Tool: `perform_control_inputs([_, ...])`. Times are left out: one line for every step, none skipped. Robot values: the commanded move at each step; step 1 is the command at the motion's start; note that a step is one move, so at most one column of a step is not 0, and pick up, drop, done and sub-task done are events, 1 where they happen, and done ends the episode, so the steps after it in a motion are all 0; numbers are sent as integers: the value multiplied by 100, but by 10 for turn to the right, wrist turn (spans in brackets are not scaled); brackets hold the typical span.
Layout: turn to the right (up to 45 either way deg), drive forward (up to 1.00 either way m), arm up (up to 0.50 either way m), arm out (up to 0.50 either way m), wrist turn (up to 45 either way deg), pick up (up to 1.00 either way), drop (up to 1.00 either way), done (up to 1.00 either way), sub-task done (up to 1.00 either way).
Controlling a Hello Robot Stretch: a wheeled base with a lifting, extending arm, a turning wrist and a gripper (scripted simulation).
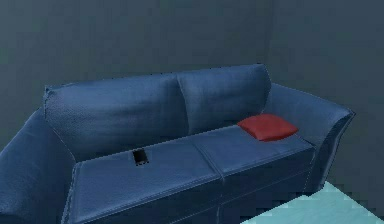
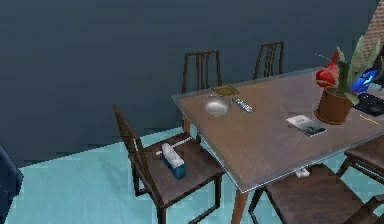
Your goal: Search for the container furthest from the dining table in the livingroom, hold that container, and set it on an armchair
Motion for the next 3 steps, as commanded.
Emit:
perform_control_inputs([0,0,0,50,0,0,0,0,0])
perform_control_inputs([0,0,0,0,450,0,0,0,0])
perform_control_inputs([0,0,0,0,450,0,0,0,0])
